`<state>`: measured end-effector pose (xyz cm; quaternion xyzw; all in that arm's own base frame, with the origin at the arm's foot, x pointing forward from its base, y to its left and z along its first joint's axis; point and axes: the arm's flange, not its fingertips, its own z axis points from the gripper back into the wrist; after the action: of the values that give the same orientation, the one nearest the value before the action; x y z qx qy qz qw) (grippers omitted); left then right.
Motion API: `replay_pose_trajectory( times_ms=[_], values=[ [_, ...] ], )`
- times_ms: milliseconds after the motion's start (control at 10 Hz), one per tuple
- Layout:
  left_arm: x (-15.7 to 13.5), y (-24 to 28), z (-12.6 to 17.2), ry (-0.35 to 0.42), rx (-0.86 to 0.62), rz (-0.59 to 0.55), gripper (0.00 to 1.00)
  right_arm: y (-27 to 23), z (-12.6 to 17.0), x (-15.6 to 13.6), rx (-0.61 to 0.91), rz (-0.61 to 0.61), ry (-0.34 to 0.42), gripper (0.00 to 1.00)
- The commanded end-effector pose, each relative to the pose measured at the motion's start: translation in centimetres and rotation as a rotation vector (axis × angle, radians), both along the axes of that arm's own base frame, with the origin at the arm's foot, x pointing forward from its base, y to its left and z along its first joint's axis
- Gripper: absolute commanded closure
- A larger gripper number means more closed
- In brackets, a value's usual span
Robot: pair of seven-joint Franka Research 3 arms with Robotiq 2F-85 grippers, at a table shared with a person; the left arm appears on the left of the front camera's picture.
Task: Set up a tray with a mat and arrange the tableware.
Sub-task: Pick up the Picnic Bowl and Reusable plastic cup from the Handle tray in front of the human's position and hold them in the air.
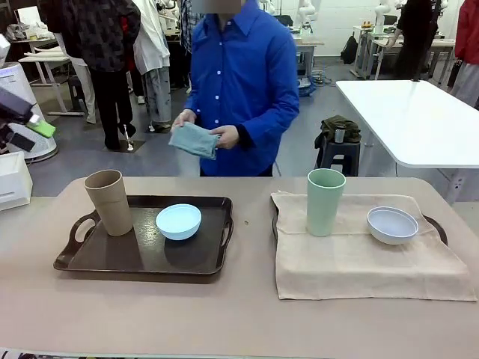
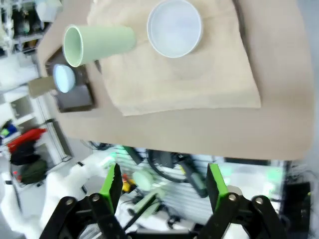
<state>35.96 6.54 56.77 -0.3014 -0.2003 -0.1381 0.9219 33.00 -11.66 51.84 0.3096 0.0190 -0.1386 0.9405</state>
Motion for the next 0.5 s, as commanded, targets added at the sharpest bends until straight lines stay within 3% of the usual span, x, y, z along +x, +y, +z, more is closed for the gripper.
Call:
replay_pose_trajectory(
  times_ms=[0,200,400],
  values=[
    [-0.2,2.9,-1.9,0.076,-0.159,-0.075,0.0,-1.6,-0.2,-0.1,0.16,-0.068,0.028,0.13],
    [-0.9,6.3,-4.3,0.105,-0.361,-0.074,0.0,-3.2,-0.6,-1.0,0.21,-0.012,-0.114,0.13],
    [-1.5,8.8,-6.9,0.237,-0.46,-0.018,0.0,-4.4,-0.3,-1.3,0.207,0.057,-0.311,0.13]
  ],
)
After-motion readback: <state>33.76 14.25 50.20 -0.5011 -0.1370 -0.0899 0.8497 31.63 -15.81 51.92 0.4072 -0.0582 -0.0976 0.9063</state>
